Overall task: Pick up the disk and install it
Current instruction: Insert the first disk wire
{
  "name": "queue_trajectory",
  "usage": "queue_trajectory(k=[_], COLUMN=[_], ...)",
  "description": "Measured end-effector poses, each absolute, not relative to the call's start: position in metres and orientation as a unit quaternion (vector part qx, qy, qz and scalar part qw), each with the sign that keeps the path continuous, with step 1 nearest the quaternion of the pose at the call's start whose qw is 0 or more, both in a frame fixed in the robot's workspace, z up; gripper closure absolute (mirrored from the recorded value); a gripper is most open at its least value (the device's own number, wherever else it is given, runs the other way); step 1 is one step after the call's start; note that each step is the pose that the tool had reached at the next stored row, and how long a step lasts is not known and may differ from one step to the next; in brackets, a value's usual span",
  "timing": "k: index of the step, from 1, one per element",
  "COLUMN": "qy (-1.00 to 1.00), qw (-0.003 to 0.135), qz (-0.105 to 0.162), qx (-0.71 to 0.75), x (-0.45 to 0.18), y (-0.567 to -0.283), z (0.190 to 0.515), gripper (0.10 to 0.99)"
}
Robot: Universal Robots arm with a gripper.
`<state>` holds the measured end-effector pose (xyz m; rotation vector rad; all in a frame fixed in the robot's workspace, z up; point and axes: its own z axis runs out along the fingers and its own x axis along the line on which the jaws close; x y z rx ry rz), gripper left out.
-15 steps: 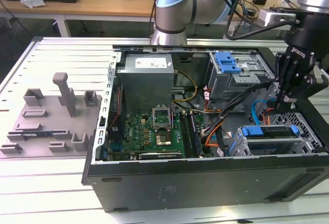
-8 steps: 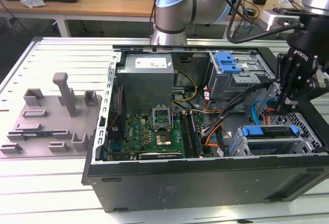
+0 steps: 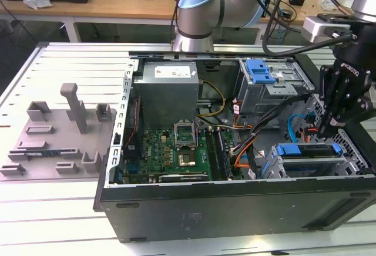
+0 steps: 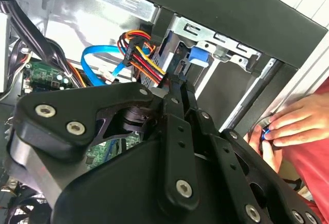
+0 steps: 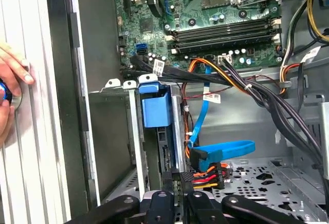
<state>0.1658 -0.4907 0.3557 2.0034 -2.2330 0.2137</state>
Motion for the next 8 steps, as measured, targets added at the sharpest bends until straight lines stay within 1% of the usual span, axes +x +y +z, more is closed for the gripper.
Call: queue_trajectory(k=[4,8], qy=[-0.741,-0.742], qw=[0.066,0.056], qz=[0.07,0.062], qx=[0.665,0.665], x=[0.1658,0.1657], y=[-0.4922,-0.4952], z=[0.3558,0.3558], gripper=[0.918,0.918])
